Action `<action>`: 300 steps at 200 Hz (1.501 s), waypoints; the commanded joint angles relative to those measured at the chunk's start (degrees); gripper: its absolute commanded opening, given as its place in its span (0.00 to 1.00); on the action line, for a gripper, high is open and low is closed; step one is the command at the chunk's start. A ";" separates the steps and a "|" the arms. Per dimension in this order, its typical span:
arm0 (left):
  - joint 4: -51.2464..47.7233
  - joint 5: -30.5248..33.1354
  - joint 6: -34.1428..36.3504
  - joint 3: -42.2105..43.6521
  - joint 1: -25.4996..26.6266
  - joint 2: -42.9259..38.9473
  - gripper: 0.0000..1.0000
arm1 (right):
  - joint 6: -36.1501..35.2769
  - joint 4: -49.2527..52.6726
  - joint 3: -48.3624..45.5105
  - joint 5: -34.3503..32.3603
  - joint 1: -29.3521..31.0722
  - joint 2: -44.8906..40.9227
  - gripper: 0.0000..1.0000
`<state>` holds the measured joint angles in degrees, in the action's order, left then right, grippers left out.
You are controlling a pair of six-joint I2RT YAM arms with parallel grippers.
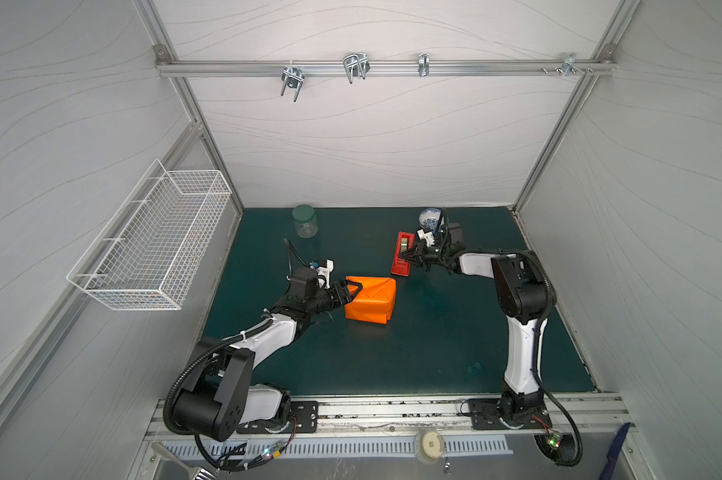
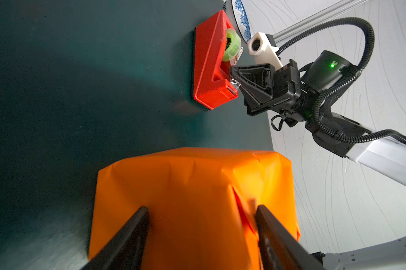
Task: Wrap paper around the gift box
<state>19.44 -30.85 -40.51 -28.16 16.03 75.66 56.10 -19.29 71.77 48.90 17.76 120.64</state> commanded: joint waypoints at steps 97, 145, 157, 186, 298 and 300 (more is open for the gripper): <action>-8.98 2.33 1.81 1.21 0.49 1.32 0.71 | 4.28 -9.82 -10.30 2.80 3.05 -8.44 0.00; -9.07 2.42 1.83 1.18 0.49 1.42 0.71 | 4.21 -11.54 -14.95 1.58 4.77 -9.78 0.00; -9.11 2.40 1.82 1.18 0.49 1.42 0.71 | 3.71 -11.47 -15.97 0.85 5.00 -9.61 0.00; -9.16 2.46 1.76 1.18 0.49 1.16 0.71 | 2.25 -10.86 -17.45 -1.15 4.65 -8.23 0.00; -9.36 2.55 2.01 1.22 0.49 1.07 0.71 | -11.94 5.06 -12.65 -9.44 1.38 -1.31 0.00; -9.21 2.59 2.04 1.23 0.47 1.07 0.71 | -12.36 5.60 -12.58 -9.62 1.42 -1.40 0.00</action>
<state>19.40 -30.59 -40.25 -28.16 16.10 75.57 49.54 -25.56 58.67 43.90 19.97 117.67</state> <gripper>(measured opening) 0.715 0.045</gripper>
